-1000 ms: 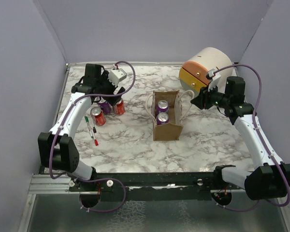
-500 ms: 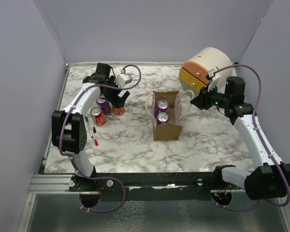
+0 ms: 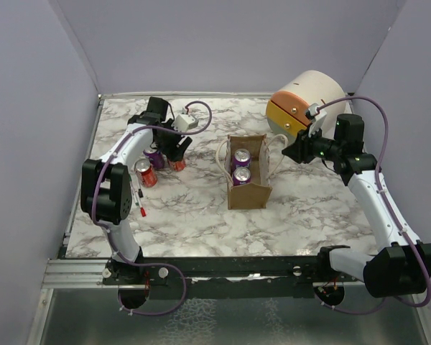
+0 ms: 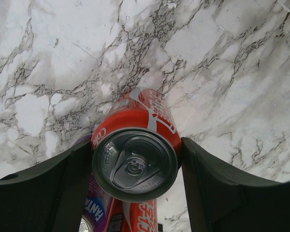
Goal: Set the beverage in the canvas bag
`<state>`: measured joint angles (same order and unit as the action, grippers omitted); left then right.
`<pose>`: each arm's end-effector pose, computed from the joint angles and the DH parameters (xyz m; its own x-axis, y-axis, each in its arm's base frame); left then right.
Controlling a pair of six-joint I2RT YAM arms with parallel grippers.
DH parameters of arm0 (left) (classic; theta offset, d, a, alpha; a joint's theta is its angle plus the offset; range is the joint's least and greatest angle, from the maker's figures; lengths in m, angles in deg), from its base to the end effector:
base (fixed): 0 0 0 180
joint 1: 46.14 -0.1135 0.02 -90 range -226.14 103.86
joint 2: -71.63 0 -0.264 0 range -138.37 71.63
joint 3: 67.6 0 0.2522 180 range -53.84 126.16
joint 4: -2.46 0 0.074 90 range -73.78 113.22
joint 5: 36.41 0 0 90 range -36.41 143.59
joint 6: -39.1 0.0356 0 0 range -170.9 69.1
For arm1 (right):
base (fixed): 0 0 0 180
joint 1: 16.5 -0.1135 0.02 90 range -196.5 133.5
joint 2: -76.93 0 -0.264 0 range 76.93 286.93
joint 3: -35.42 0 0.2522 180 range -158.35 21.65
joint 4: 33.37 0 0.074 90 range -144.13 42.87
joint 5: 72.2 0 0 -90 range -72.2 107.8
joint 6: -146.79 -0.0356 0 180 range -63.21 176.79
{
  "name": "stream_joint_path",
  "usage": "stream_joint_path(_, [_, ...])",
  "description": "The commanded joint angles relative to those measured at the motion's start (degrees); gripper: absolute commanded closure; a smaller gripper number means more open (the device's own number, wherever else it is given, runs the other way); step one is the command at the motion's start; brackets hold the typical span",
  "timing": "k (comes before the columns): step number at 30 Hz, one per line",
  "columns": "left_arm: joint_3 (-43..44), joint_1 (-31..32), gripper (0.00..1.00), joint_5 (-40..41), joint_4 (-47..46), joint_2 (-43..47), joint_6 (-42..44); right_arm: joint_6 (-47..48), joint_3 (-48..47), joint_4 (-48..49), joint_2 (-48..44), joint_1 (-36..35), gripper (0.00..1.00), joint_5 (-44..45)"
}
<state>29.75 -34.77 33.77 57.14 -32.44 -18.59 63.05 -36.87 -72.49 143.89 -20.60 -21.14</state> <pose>0.3761 -0.0880 0.2457 -0.5433 0.6222 -0.5637 0.7513 0.6599 0.0043 0.2501 0.0404 0.3233 -0.4885 -0.1200 -0.8642 -0.6337 0.7297 0.2568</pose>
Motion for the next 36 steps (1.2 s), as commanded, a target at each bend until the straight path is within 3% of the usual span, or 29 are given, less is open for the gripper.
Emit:
stream_joint_path(1, [-2.07, 0.38, 0.38, 0.35, -1.16, 1.34, 0.12, 0.89, 0.77, 1.02, 0.31, 0.23, 0.73, -2.30])
stream_joint_path(11, [-2.14, 2.06, 0.66, -1.06, -3.60, 9.84, 1.16, 1.97, 1.46, 1.14, -0.20, 0.23, 0.76, -2.49])
stream_joint_path(21, [9.08, 4.82, 1.00, -5.69, -1.45, 19.86, -2.60, 2.83, 2.27, 1.50, -0.82, 0.24, 0.79, -3.22])
stream_joint_path(36, [25.95, 9.53, 1.00, -20.79, -8.92, 22.41, -16.71, 3.40, 2.62, 1.34, -1.29, 0.23, 0.82, -4.30])
